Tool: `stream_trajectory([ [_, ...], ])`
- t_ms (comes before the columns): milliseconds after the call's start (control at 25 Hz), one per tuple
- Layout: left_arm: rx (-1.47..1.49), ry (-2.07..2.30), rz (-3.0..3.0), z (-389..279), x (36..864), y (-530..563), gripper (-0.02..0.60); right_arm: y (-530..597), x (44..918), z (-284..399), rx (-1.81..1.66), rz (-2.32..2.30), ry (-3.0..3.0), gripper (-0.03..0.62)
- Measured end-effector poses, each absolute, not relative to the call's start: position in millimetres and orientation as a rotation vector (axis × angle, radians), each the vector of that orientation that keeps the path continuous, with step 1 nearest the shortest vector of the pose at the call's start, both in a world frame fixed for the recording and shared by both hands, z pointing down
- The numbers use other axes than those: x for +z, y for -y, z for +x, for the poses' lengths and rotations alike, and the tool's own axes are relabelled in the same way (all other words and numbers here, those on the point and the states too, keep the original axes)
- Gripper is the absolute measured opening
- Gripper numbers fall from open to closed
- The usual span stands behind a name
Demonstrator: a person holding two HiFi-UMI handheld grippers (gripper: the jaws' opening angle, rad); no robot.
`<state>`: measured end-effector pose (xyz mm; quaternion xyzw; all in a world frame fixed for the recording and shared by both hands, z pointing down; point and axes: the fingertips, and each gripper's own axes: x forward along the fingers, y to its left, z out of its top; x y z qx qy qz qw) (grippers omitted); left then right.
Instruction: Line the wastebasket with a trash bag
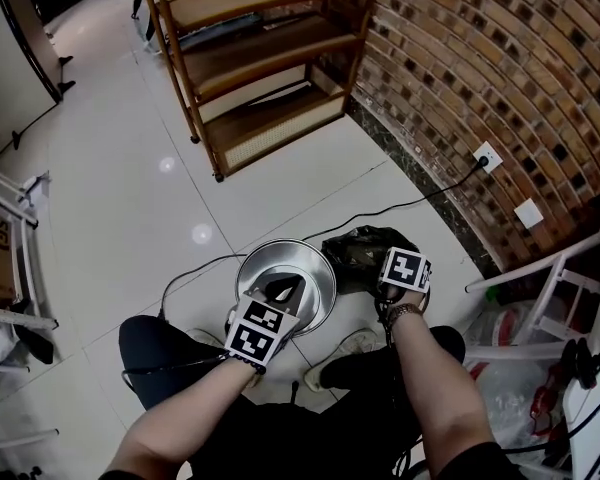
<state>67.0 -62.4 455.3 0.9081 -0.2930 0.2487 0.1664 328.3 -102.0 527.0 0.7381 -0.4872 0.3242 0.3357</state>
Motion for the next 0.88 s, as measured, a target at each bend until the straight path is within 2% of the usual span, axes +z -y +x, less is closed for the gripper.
stream_trajectory([
  [640,0.702,0.783,2.623,79.4,430.7,59.8,0.007,93.8,400.6,339.1,0.651,2.041,1.379,0.002],
  [760,0.657,0.755,2.587,84.4,431.5,59.6,0.04,102.6,368.1,330.4,0.578,2.068,1.481,0.002],
  [880,0.596,0.719,2.506,88.7,432.4,60.1,0.107,103.1,336.1,323.8,0.524,2.09,1.538,0.002],
])
